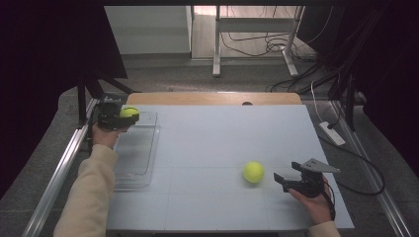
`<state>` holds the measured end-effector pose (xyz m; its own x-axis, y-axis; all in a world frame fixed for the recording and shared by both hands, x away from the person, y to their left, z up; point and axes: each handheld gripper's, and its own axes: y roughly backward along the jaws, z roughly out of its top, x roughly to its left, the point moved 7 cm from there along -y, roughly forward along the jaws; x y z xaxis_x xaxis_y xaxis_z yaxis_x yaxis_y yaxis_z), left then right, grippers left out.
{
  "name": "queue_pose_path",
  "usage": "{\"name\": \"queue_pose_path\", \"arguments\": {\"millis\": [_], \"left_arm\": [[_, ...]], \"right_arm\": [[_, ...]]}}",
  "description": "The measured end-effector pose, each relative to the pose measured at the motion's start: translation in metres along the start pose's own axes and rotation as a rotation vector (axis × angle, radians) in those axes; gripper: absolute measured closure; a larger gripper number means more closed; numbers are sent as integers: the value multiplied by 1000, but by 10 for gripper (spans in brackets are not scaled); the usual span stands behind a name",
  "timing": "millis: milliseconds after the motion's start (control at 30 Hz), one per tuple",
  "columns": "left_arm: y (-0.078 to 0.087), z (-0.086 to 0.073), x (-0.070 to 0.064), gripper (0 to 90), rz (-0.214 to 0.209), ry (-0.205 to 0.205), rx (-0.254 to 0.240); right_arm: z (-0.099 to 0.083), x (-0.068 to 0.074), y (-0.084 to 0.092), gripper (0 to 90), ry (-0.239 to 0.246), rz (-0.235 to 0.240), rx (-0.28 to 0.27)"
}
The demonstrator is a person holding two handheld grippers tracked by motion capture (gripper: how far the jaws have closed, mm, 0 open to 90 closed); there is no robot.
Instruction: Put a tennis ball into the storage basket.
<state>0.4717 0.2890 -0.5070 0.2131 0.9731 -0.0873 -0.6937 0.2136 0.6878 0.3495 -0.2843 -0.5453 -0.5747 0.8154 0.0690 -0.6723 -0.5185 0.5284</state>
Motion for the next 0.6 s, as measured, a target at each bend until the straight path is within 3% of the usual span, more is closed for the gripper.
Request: {"name": "queue_pose_path", "arguments": {"millis": [600], "left_arm": [[-14, -8, 3, 269, 18, 5, 80]], "right_arm": [[-1, -1, 0, 122, -3, 0, -2]]}}
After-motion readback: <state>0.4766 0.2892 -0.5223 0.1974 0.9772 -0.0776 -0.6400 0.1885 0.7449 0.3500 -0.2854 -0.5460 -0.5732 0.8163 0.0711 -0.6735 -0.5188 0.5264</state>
